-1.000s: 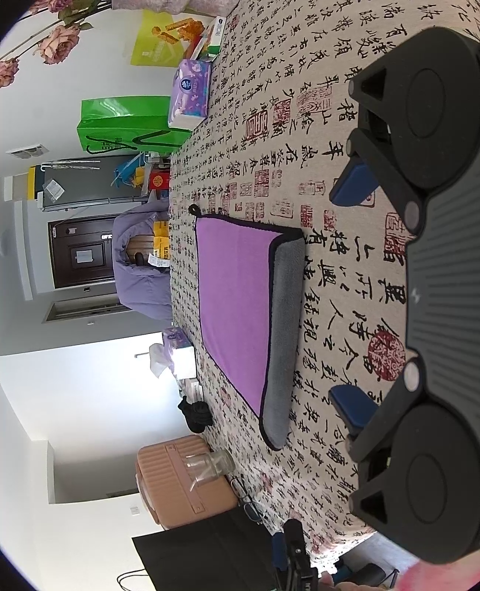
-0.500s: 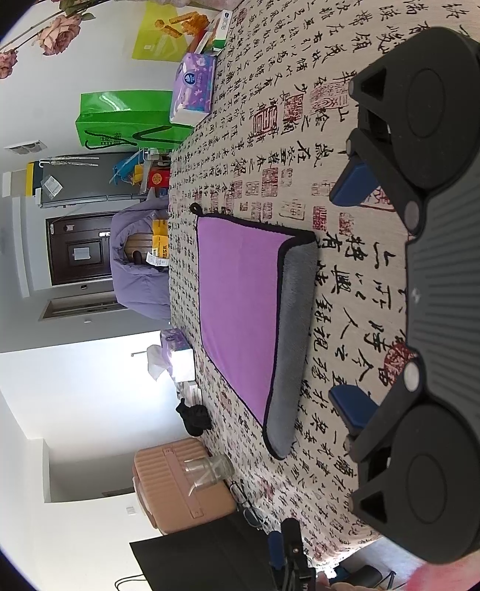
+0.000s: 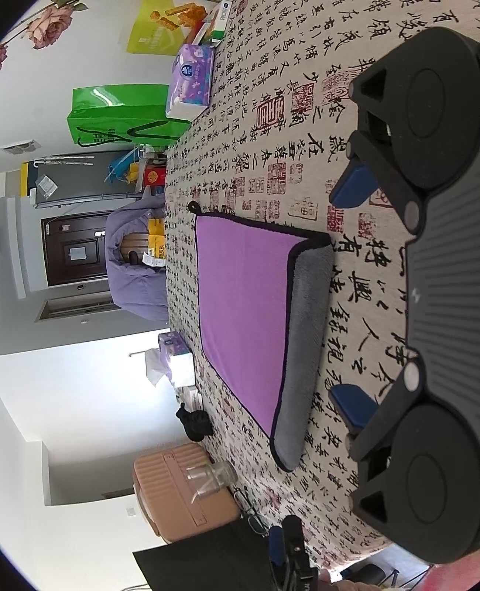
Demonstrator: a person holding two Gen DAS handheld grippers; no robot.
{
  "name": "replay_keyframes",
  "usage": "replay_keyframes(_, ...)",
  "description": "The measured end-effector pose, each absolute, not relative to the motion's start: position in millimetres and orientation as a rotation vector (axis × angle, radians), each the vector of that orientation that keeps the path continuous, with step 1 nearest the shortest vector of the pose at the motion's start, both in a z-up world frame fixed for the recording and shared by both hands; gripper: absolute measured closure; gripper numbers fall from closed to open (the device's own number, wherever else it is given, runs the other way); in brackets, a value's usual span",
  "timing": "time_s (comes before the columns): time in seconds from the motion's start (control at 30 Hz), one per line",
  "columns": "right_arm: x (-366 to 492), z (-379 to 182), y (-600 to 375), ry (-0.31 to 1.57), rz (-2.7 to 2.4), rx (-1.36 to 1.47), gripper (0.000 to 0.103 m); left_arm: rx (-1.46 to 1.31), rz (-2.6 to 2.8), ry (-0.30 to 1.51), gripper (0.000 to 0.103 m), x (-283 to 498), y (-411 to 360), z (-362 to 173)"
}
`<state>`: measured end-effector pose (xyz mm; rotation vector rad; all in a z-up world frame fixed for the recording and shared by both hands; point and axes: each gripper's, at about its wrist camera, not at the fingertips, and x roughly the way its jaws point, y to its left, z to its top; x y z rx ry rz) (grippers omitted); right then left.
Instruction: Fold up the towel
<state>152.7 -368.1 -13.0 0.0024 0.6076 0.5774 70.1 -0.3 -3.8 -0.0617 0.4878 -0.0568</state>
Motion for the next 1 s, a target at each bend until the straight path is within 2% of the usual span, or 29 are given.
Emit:
replay_keyframes(0.33, 174, -16, -364, 0.618, 0.577, 0.003, 0.008, -0.034, -0.050, 0.478, 0.000, 95, -2, -7)
replay_keyframes(0.73, 211, -23, -354, 0.646, 0.590, -0.009, 0.020, 0.028, -0.044, 0.509, 0.000, 129, 1, -10)
replay_keyframes(0.87, 222, -26, -351, 0.670, 0.596, -0.013, 0.028, 0.054, -0.051, 0.531, 0.001, 144, 2, -11)
replay_keyframes(1.0, 231, -29, -347, 0.681, 0.601, -0.020, 0.034, 0.045, -0.076, 0.561, 0.007, 157, 2, -16)
